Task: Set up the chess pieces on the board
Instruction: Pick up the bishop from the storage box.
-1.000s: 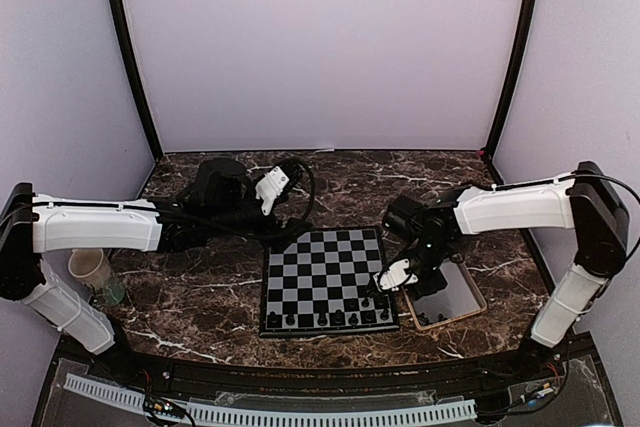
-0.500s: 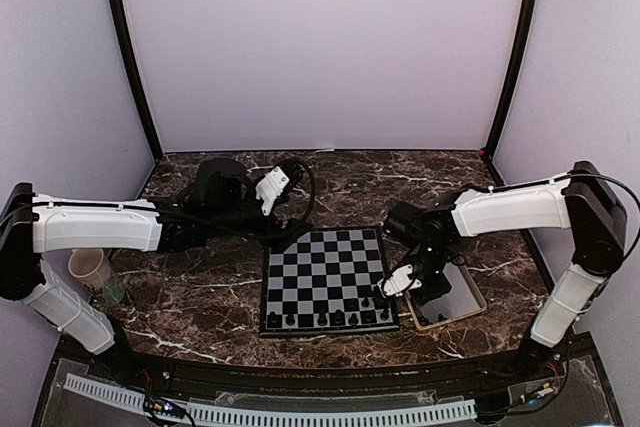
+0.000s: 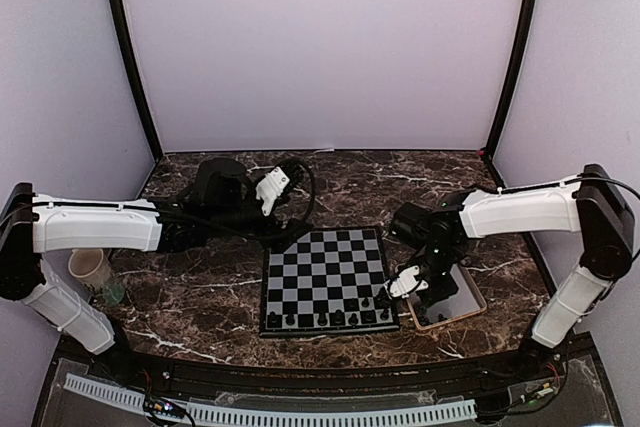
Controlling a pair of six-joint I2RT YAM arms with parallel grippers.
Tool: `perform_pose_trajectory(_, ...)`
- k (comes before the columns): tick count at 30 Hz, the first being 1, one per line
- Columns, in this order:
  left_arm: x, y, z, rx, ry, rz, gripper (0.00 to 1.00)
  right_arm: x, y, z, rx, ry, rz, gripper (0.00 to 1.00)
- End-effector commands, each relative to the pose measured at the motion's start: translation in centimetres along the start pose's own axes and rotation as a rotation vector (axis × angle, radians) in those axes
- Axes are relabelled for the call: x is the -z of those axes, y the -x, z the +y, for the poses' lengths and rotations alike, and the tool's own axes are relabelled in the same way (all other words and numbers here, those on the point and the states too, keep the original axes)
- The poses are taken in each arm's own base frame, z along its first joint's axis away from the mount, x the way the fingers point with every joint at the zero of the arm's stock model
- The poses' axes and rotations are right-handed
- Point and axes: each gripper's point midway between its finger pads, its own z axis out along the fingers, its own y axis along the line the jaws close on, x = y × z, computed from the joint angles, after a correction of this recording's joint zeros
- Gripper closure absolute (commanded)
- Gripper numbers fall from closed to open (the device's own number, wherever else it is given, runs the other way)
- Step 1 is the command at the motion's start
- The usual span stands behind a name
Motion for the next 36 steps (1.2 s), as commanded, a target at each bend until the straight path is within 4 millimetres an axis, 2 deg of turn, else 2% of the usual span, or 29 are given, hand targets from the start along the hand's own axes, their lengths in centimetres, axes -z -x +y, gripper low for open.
perform_pose_trajectory(1, 0.2, 1.3, -0.1, 0.0, -0.013, -0.023, 0.14, -1.0, -0.2, 0.8, -0.008, 0.018, 0.013, 0.66)
perform_pose_trajectory(13, 0.1, 1.3, -0.2, 0.002, -0.019, -0.021, 0.14, -1.7, -0.3, 2.0, -0.031, 0.055, -0.007, 0.72)
perform_pose_trajectory(22, 0.0, 1.2, -0.2, 0.004, -0.019, -0.017, 0.14, -2.6, -0.2, 2.0, -0.071, 0.027, -0.028, 0.74)
perform_pose_trajectory(28, -0.1, 1.1, -0.3, 0.006, -0.021, -0.015, 0.14, -2.6, -0.6, 2.4, -0.084, 0.033, -0.022, 0.81)
perform_pose_trajectory(32, -0.2, 1.1, -0.1, 0.025, -0.012, -0.013, 0.14, -0.4, -0.3, 1.7, -0.121, -0.007, -0.09, 0.83)
perform_pose_trajectory(36, -0.5, 1.4, 0.6, 0.099, 0.026, -0.02, 0.17, 3.1, 0.2, -0.6, -0.22, -0.059, -0.221, 0.84)
